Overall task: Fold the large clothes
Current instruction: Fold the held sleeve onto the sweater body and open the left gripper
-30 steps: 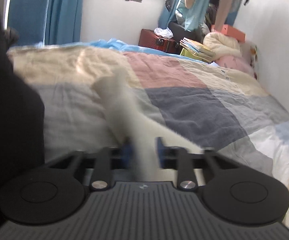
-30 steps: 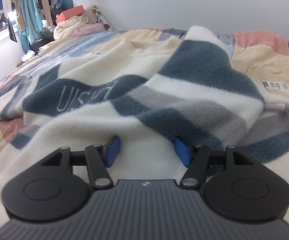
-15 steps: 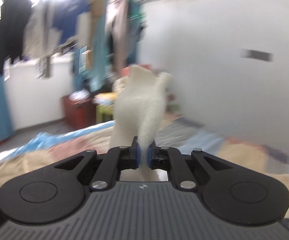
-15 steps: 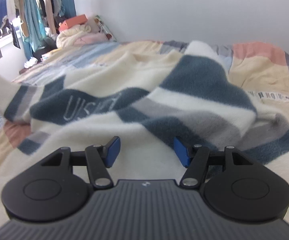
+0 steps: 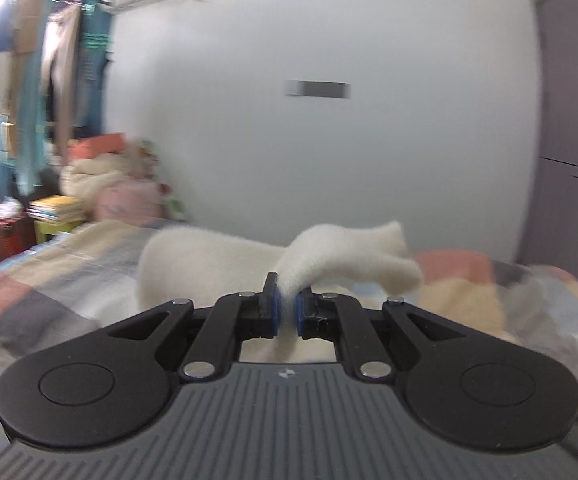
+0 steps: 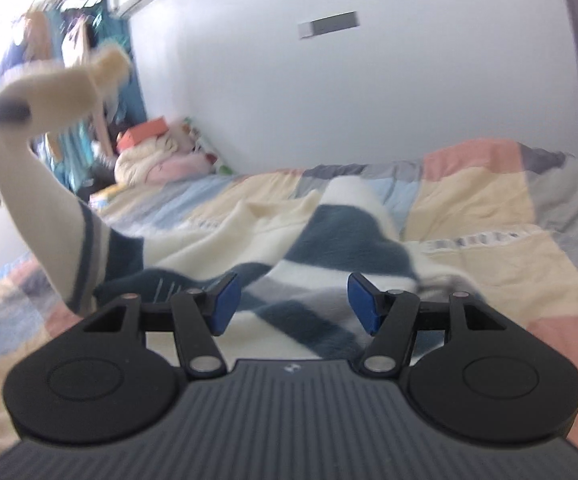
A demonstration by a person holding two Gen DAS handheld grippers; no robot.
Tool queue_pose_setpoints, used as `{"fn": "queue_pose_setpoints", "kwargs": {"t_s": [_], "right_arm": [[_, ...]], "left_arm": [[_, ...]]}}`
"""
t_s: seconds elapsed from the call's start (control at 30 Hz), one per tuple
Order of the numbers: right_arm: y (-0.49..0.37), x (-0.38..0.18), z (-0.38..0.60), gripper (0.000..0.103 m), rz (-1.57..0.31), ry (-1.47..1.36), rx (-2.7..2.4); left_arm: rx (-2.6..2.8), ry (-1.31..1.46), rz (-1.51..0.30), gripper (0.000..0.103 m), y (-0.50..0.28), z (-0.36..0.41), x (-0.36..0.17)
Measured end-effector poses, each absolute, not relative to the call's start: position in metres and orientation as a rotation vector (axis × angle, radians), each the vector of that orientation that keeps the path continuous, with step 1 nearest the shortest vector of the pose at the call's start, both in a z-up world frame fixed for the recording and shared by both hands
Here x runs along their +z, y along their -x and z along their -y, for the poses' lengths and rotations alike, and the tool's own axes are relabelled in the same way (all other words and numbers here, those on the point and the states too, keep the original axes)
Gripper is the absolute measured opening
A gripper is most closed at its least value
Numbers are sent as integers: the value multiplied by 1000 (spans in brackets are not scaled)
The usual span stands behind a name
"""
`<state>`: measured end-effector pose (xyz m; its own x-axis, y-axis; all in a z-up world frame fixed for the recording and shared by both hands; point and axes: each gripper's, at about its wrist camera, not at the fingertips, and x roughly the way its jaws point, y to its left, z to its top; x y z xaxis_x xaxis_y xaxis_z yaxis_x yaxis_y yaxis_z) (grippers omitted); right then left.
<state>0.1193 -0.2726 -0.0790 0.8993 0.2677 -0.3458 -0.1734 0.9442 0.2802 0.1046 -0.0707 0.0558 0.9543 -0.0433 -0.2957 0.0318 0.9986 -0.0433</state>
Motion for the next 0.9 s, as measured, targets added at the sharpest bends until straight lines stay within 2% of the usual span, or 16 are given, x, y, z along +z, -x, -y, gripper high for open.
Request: {"fn": "queue_pose_setpoints", "kwargs": {"t_s": [0.2,0.4,0.5,0.63,0.7,0.77,0.8,0.87,0.9], "right_arm": [[-95,-79,330,64,-369,-474,135],[-81,-71,349,63,-300,-524,101],[-78,-67,346,63,-298,-501,136],[-85,-71,342,64,-350,-498,178],[-92,-77,341,64,-403,-517,205],[-93,-81,339,64,-440,-522,206],[-94,-82,338,64,-452,-525,204],[-96,-85,335,64,-475,-530,209],[-96,-86,332,64,-489,-526,214]], "left_arm": [[-122,-22,-447,10,-85,139,-24],[-164,-67,-586,10,-77,164,-106],[-165,-26,-597,10,-69,160,-122],[-169,30,-626,11,-65,151,-116],[-178,32,-653,17,-66,148,-101],[-196,76,-687,38,-65,141,-93],[-208,110,-700,41,-61,136,-85],[-225,154,-709,56,-55,125,-76],[-237,170,-699,61,-50,121,-71]]}}
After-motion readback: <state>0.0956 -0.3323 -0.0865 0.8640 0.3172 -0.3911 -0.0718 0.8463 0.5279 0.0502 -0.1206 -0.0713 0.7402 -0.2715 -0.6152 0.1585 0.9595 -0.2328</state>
